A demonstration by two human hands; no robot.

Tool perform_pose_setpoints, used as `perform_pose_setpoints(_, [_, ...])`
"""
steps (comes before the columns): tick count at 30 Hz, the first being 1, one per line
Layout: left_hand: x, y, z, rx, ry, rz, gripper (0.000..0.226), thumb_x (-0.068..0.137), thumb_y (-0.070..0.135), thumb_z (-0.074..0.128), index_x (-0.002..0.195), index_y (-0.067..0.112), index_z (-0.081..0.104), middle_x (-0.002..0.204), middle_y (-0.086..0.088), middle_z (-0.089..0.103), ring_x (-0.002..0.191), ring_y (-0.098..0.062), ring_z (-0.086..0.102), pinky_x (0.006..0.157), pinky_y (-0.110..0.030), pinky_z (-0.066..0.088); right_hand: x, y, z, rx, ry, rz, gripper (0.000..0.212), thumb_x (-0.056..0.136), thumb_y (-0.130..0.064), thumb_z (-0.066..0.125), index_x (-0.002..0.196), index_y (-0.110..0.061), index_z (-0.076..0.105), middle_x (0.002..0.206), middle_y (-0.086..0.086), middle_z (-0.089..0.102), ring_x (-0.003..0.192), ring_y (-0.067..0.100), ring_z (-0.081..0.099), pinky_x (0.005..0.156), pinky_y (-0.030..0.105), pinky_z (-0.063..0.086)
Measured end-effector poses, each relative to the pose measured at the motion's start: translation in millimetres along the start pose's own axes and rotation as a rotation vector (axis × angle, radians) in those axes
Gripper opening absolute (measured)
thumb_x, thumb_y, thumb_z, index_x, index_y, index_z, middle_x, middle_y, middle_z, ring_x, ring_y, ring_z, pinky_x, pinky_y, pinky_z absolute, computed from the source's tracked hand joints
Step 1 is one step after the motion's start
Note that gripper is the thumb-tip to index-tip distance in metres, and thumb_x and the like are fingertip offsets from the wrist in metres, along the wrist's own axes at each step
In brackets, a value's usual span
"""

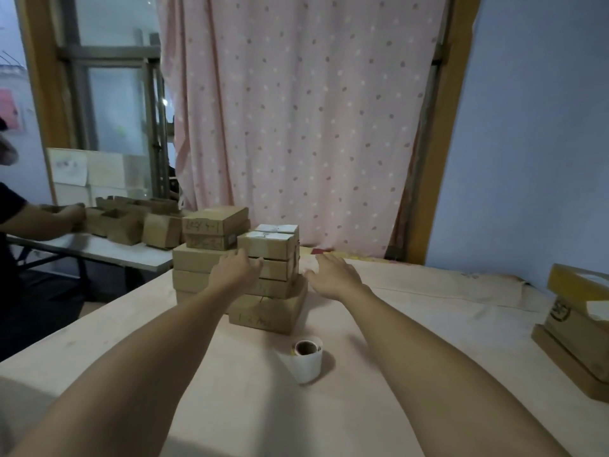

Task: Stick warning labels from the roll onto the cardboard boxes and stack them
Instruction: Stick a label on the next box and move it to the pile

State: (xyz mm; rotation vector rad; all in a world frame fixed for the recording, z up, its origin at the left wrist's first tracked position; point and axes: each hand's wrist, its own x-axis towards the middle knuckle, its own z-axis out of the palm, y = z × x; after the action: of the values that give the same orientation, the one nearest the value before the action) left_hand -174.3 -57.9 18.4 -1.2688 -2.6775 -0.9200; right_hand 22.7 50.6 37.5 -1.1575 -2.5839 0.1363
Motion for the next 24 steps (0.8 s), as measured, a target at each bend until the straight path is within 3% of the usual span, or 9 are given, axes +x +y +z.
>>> perform_pose_setpoints(5, [25.1, 5.7, -1.3, -0.056, 0.075, 0.017, 0.063, 0.1, 0.05, 0.042, 0.148, 0.009, 0.04, 0.145, -0.013, 0.048, 0.131, -0.031, 0.047, 0.104, -0.049, 0.044, 33.0, -19.8, 9.2, 0.138, -0.004, 0.012, 0.061, 0.101, -0.056, 0.043, 0.148, -0.016, 0.042, 0.158, 0.005, 0.043, 0.143, 0.031, 0.04, 0.111, 0.046, 0.038])
perform_pose_setpoints(9, [50.6, 4.8, 3.1, -0.117, 0.077, -0.026, 0.062, 0.1, 0.049, 0.045, 0.145, 0.007, 0.04, 0.146, -0.014, 0.046, 0.134, -0.03, 0.043, 0.105, -0.047, 0.041, 62.3, -34.7, 18.2, 0.409, -0.031, 0.104, 0.074, 0.098, -0.059, 0.045, 0.159, -0.02, 0.028, 0.161, 0.006, 0.039, 0.145, 0.031, 0.039, 0.114, 0.048, 0.039])
perform_pose_setpoints(13, [64.9, 1.3, 8.6, -0.186, 0.081, -0.042, 0.064, 0.101, 0.049, 0.047, 0.145, 0.004, 0.038, 0.146, -0.016, 0.046, 0.136, -0.033, 0.041, 0.105, -0.048, 0.04, 81.1, -46.6, 24.7, 0.613, -0.049, 0.16, 0.069, 0.1, -0.054, 0.049, 0.157, -0.022, 0.028, 0.157, 0.005, 0.043, 0.141, 0.03, 0.045, 0.11, 0.043, 0.042])
perform_pose_setpoints(24, [68.7, -3.8, 26.7, -0.178, 0.078, 0.044, 0.062, 0.098, 0.046, 0.053, 0.143, 0.005, 0.04, 0.141, -0.016, 0.048, 0.133, -0.033, 0.041, 0.106, -0.048, 0.041, 84.4, -51.1, 42.8, 0.666, -0.125, 0.123, 0.087, 0.08, -0.062, 0.053, 0.157, -0.032, 0.028, 0.154, -0.003, 0.048, 0.136, 0.026, 0.05, 0.112, 0.045, 0.044])
